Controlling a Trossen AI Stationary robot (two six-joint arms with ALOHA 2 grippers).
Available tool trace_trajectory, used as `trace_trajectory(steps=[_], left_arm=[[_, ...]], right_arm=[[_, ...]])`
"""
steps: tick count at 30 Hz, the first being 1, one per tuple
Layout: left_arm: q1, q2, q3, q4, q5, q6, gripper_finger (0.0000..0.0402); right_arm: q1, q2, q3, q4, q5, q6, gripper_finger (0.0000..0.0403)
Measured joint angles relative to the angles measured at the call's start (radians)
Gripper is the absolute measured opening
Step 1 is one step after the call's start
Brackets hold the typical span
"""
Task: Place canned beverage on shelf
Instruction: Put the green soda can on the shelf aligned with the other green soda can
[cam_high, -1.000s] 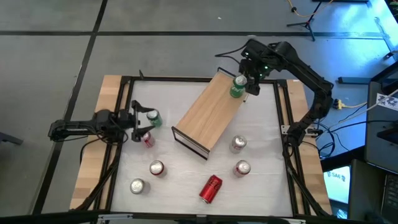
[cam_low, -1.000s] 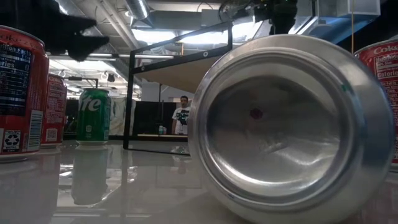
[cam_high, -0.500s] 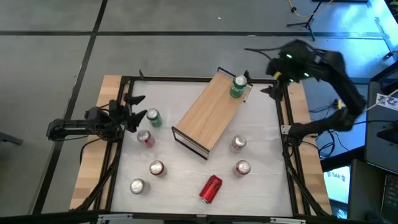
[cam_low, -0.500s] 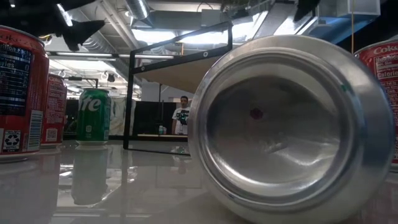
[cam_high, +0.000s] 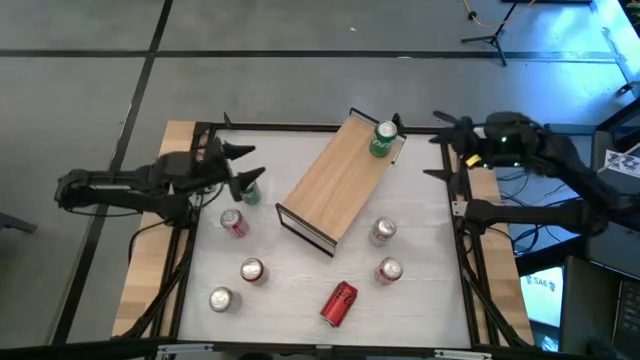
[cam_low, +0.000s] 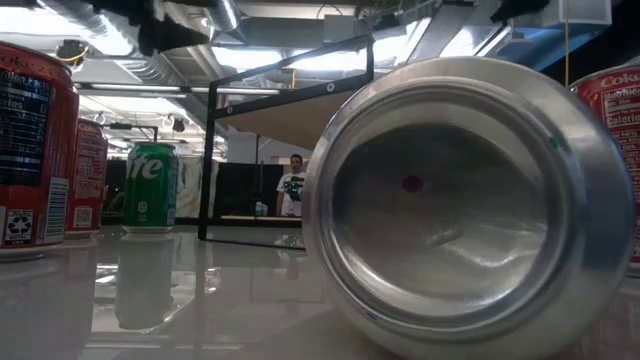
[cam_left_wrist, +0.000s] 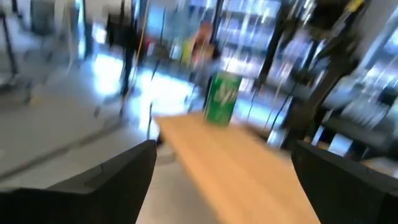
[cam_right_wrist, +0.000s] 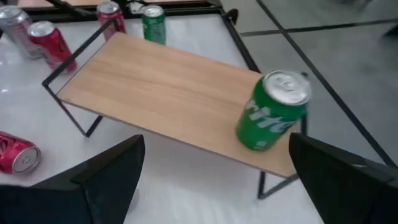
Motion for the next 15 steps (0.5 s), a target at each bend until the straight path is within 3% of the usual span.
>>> trace_trajectory(steps=[8, 15], left_arm=[[0.0, 0.234, 0.343, -0.542, -0.038, -0.181, 0.0364], [0.039, 0.339, 0.457, -0.816, -0.019, -0.333, 0.0364]], right_arm=[[0.0, -0.098, -0.256, 0.2, -0.107, -0.039, 0.0392], [-0.003, -0.147, -0.4, 0.37, -0.139, -0.08, 0.0392]])
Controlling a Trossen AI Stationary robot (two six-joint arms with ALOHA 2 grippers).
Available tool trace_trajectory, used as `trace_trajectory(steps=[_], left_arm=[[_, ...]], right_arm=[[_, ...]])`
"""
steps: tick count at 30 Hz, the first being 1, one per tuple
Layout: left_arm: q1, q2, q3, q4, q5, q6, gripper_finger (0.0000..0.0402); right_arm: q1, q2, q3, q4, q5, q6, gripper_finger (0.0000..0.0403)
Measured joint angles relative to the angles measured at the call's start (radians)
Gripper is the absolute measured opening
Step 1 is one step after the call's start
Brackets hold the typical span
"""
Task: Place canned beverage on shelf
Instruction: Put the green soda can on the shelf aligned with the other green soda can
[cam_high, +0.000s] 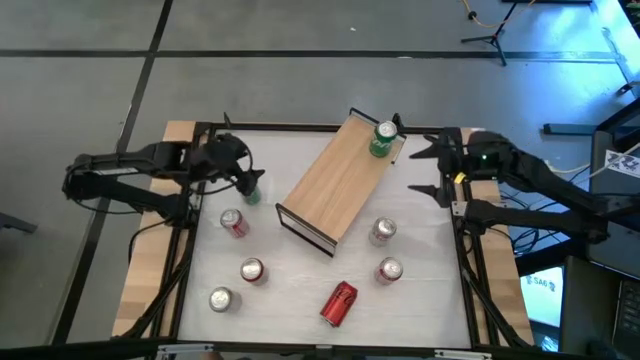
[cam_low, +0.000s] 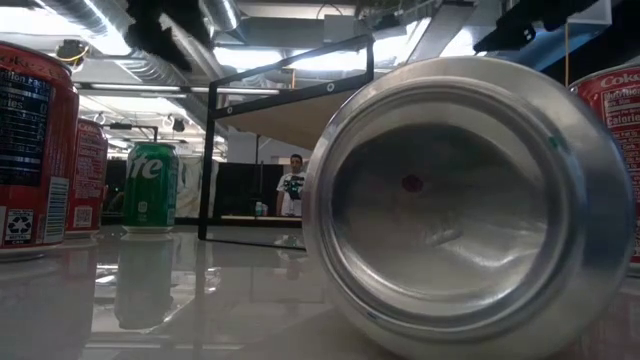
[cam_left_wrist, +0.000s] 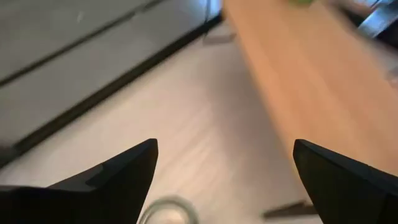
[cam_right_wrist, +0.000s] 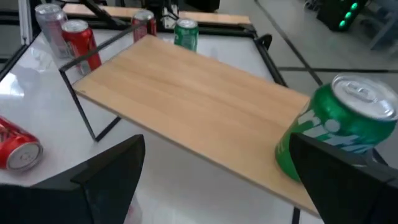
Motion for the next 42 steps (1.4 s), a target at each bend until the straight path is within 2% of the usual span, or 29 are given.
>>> trace_trajectory(steps=[6, 15, 22, 27, 36, 42], left_arm=[[0.102, 0.061, 0.003, -0.138, 0.084, -0.031, 0.0364], [0.229, 0.155, 0.003, -0.191, 0.224, 0.038, 0.0364], [0.274, 0.202, 0.003, -0.205, 0.285, 0.172, 0.0364], [0.295, 0.213, 0.003, -0.222, 0.287, 0.234, 0.0364], [0.282, 0.213, -0.014, -0.245, 0.316, 0.245, 0.0364], [0.262, 0.214, -0.04, -0.243, 0.316, 0.268, 0.0364]], right_arm=[[0.0, 0.001, -0.042, 0.01, -0.068, 0.0, 0.0392], [0.001, 0.0, -0.105, 0.05, -0.217, 0.046, 0.0392], [0.001, -0.05, -0.222, 0.088, -0.226, 0.134, 0.0392], [0.001, -0.113, -0.303, 0.175, -0.224, 0.226, 0.0392], [0.001, -0.204, -0.375, 0.25, -0.217, 0.291, 0.0392], [0.001, -0.219, -0.447, 0.389, -0.217, 0.319, 0.0392]])
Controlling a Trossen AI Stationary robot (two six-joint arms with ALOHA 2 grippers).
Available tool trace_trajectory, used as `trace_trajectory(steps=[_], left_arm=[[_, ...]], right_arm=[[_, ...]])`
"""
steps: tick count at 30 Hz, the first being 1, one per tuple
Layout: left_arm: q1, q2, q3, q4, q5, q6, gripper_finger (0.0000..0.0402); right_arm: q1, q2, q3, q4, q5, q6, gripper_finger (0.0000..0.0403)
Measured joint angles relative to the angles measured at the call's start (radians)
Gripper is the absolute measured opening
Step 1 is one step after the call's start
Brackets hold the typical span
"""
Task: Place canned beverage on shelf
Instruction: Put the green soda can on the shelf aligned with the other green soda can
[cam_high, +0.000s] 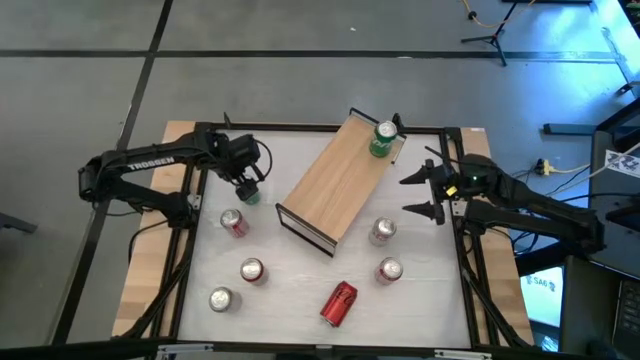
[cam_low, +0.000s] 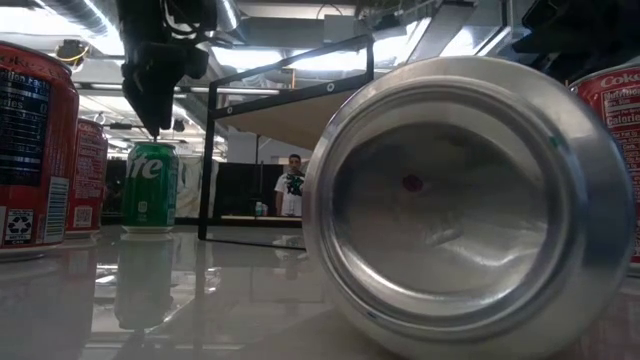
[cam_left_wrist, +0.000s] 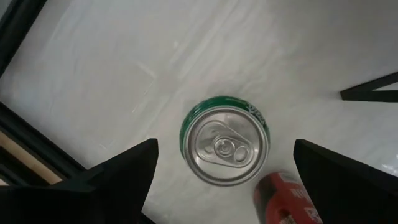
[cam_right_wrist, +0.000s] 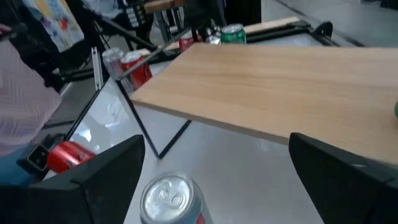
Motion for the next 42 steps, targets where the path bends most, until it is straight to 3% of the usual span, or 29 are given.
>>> trace_trajectory(steps=[8, 31, 42], left_arm=[[-0.001, 0.008, -0.001, 0.002, -0.01, 0.0, 0.0364], [-0.001, 0.178, -0.002, 0.003, 0.0, 0.018, 0.0363], [0.0, 0.184, -0.002, 0.002, 0.044, -0.055, 0.029]], right_arm=[[0.0, 0.0, -0.053, 0.117, 0.001, -0.001, 0.0392], [0.0, 0.0, -0.053, 0.114, 0.001, -0.005, 0.0392], [0.0, 0.0, -0.053, 0.113, 0.001, -0.009, 0.0392]])
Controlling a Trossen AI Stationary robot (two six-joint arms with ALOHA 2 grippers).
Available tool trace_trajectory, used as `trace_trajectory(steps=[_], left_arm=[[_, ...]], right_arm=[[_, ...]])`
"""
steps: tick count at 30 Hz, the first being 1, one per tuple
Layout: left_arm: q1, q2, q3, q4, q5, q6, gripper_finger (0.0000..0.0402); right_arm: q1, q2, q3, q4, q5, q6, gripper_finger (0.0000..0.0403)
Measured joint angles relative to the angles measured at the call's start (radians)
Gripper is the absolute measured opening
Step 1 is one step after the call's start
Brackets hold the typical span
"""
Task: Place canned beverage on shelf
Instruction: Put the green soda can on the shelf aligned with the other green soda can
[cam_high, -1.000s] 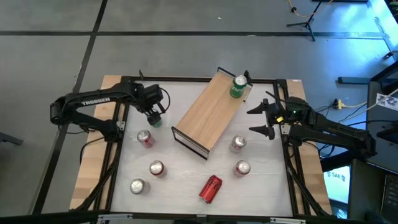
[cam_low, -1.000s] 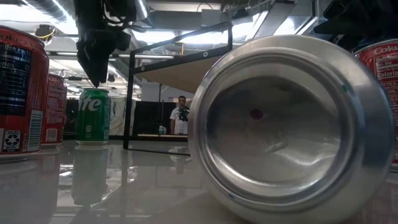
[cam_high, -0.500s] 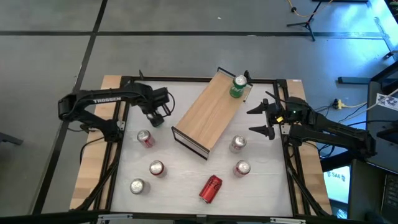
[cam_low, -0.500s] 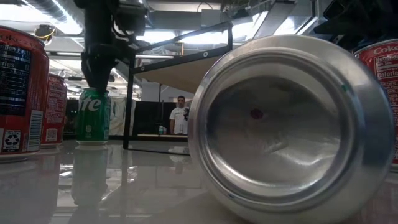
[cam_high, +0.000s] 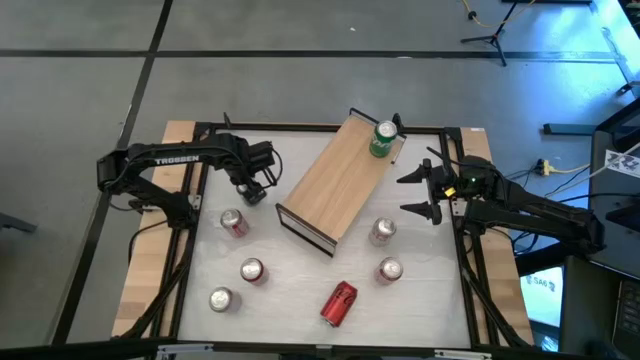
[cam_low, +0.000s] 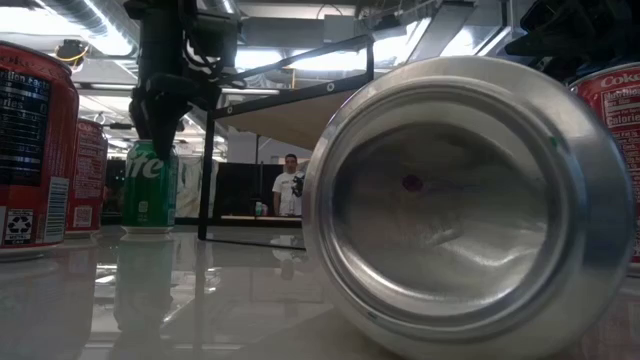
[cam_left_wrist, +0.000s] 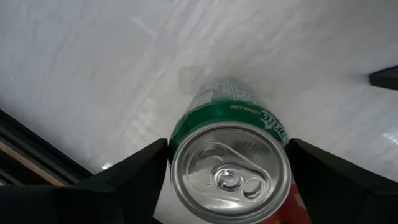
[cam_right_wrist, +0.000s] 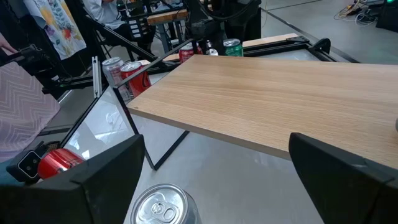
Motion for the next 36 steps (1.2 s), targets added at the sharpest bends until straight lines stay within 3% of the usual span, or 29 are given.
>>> trace_trajectory(steps=[7, 16, 23, 36], left_arm=[[0.0, -0.001, 0.001, 0.002, -0.01, -0.166, 0.0265], [0.0, 0.0, 0.0, 0.013, -0.078, -0.603, 0.0267], [0.0, 0.0, 0.0, 0.03, -0.084, -0.845, 0.0268], [0.0, 0.0, 0.0, 0.045, -0.077, -0.866, 0.0275]], right_arm=[[0.0, 0.0, 0.0, 0.0, 0.0, 0.0, 0.0392], [0.0, 0.0, 0.0, 0.0, 0.001, -0.001, 0.0392], [0.0, 0.0, 0.0, 0.0, 0.001, -0.001, 0.0392], [0.0, 0.0, 0.0, 0.0, 0.0, -0.013, 0.0392]])
